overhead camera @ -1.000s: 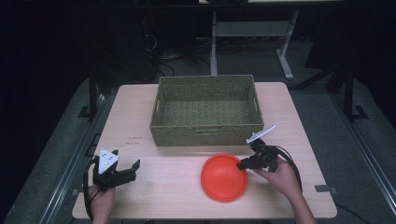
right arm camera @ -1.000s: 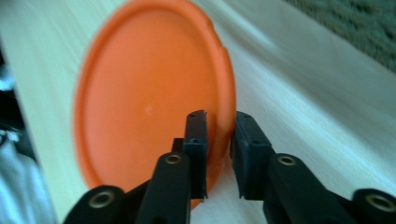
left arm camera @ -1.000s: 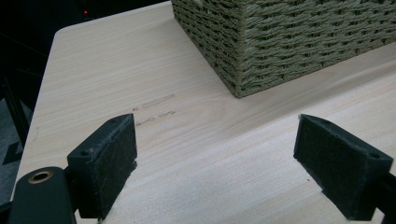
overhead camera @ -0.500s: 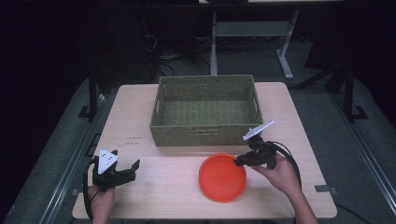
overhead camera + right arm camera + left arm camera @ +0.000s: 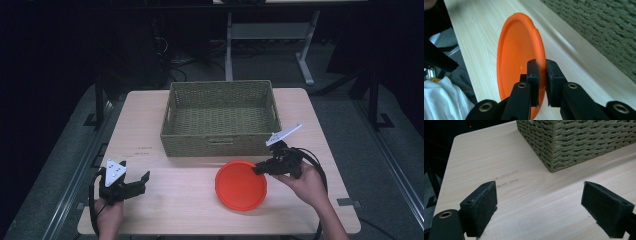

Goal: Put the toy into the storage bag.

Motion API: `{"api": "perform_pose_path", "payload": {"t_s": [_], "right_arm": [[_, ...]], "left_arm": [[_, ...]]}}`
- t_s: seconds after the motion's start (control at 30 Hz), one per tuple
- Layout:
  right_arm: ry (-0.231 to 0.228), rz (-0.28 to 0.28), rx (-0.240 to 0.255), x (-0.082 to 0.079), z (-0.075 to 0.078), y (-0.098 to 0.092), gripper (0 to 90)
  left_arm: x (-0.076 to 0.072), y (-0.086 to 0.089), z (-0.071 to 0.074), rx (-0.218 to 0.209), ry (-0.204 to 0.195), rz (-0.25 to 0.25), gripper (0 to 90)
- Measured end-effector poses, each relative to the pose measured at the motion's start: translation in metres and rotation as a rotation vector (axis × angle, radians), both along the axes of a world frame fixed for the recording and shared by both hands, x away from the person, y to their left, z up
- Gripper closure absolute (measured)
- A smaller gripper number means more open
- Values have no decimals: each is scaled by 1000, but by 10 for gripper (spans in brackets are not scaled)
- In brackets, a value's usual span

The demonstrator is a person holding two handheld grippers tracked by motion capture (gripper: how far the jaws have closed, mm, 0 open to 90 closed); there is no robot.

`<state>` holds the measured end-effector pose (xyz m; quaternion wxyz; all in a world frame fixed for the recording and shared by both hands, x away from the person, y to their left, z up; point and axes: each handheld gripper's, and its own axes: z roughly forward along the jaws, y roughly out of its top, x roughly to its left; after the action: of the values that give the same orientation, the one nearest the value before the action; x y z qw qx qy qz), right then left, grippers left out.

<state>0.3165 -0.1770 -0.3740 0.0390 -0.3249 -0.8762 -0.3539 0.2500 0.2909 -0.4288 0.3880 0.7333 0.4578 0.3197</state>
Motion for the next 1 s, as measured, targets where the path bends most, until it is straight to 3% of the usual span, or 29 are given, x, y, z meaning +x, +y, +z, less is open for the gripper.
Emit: {"api": "perform_pose_path", "payload": {"t_s": [1.0], "right_arm": [[-79, -52, 27, 3, 49, -17, 822]], "left_arm": [[0, 1, 1, 10, -1, 1, 128]]}}
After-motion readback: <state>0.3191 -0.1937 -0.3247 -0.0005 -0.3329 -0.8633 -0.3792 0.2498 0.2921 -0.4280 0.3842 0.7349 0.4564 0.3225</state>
